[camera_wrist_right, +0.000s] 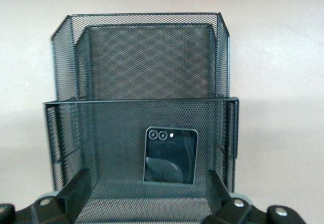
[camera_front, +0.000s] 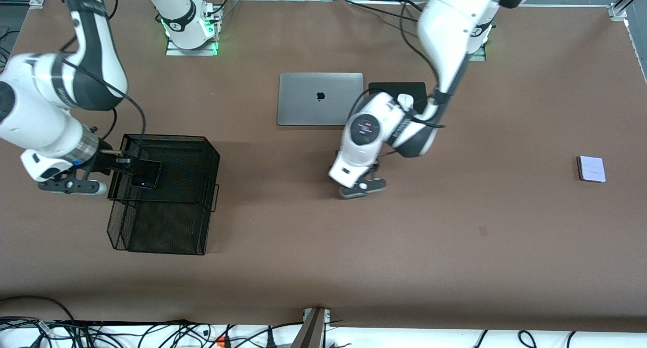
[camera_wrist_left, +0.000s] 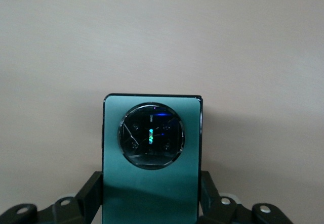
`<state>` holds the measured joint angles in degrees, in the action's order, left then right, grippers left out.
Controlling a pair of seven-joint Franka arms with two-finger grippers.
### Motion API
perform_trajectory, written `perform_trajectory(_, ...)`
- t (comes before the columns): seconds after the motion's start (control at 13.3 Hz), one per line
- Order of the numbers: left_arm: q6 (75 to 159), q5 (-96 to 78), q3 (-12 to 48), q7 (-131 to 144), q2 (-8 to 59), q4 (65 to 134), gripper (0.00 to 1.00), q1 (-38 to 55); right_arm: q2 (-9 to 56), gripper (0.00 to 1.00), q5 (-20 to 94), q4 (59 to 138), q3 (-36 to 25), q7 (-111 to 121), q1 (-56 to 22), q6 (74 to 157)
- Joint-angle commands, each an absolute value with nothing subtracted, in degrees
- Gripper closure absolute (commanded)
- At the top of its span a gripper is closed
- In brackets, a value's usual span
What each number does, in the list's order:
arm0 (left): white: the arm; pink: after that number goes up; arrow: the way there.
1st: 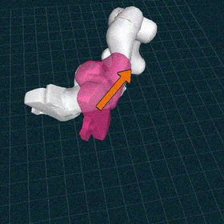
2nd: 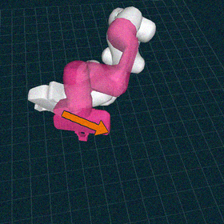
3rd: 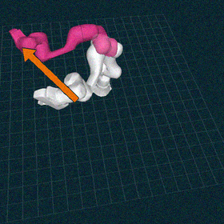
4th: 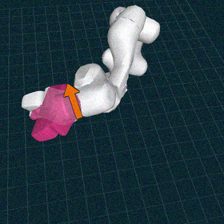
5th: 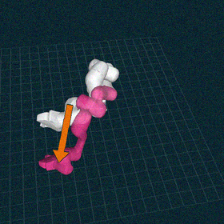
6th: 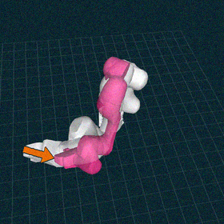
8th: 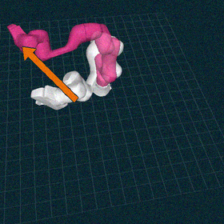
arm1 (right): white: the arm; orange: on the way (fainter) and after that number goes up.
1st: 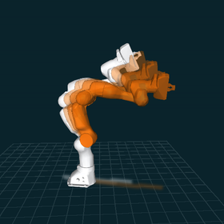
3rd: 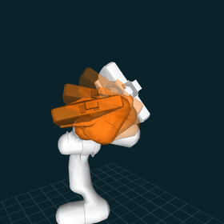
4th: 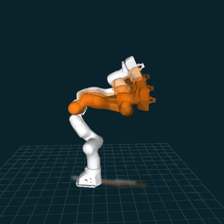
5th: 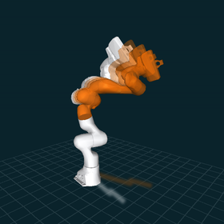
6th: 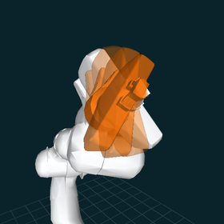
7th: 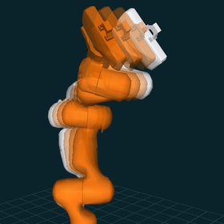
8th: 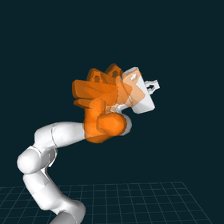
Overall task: Place phones with both arms
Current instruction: 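Set the green phone beside the laptop with the left gripper and release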
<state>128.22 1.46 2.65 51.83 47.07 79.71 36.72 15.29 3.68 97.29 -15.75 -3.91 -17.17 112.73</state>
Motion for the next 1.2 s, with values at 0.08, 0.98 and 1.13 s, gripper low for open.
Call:
perform_trajectory(0.08,126.7,2.5,-2.6,55.1,56.2,65.1,1.0,45.2,15.2,0.0,4.7,90.7,-15.6,-4.9,-17.3,102.1)
perform_trajectory(0.98,131.2,3.0,-8.4,55.9,64.4,57.4,0.01,53.2,14.9,0.0,4.7,87.9,-15.5,-5.5,-17.6,97.5)
perform_trajectory(1.13,131.0,2.9,-9.9,55.5,63.6,57.1,0.0,53.0,14.8,0.0,4.7,88.0,-15.5,-5.5,-17.6,97.5)
